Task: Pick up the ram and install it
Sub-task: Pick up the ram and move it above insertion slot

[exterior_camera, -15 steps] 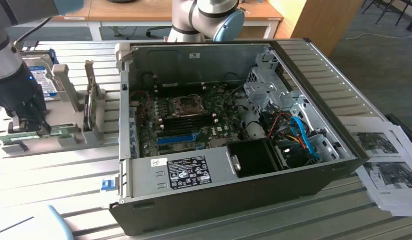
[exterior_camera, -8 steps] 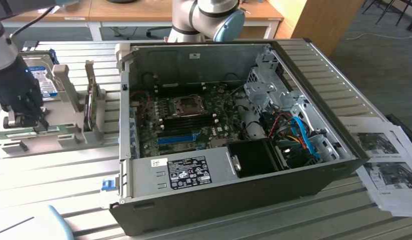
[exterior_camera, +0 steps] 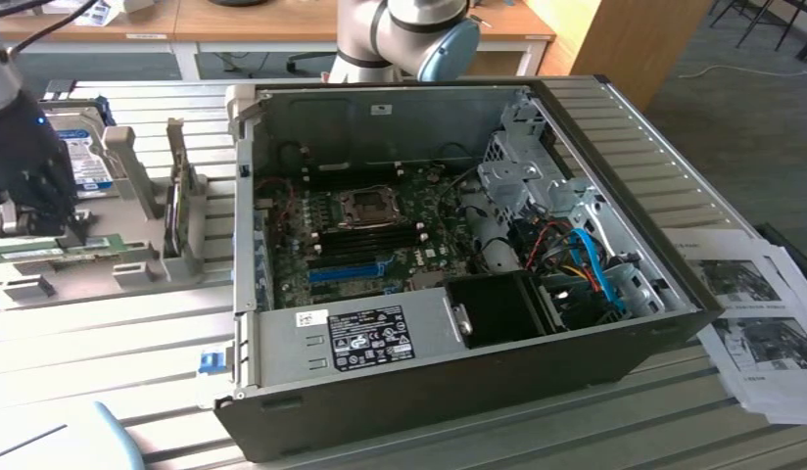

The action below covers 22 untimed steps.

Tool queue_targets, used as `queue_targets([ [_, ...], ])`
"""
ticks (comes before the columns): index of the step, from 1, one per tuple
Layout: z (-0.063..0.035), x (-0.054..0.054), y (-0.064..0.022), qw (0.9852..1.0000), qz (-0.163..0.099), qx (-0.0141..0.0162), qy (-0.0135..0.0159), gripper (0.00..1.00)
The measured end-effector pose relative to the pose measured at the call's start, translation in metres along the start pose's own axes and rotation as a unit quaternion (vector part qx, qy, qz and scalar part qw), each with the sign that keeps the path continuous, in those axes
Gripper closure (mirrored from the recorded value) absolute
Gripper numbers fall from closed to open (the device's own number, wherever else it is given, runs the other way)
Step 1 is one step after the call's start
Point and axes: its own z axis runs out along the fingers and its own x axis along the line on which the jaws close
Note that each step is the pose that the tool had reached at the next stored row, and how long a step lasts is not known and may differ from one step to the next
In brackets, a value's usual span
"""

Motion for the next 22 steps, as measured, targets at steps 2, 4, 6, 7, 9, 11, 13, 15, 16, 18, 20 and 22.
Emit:
queue_targets([
  [2,-0.0046,0.0,0.0,1.0,0.0,-0.0002,0.0007,0.89],
  [4,-0.0093,0.0,0.0,1.0,0.0,-0.0004,0.0015,0.89],
  [6,-0.014,0.0,0.0,1.0,0.0,-0.0006,0.0023,0.89],
  [7,-0.0162,0.0,0.0,1.0,0.0,-0.0007,0.0027,0.89],
  [9,-0.0207,0.0,0.0,1.0,0.0,-0.0009,0.0033,0.89],
  [11,-0.0252,0.0,0.0,1.0,0.0,-0.001,0.0038,0.89],
  [13,-0.0293,0.0,0.0,1.0,0.0,-0.0011,0.0047,0.89],
  [15,-0.0333,-0.001,0.0,1.0,0.0,-0.0012,0.0057,0.89],
  [16,-0.0353,-0.001,0.0,1.0,0.0,-0.0012,0.0063,0.89],
  [18,-0.0394,-0.001,0.0,1.0,0.0,-0.0013,0.007,0.89],
  [20,-0.0437,-0.001,0.0001,1.0,0.0,-0.0013,0.0074,0.89],
  [22,-0.0479,-0.001,0.0,1.0,0.0,-0.0014,0.008,0.89],
])
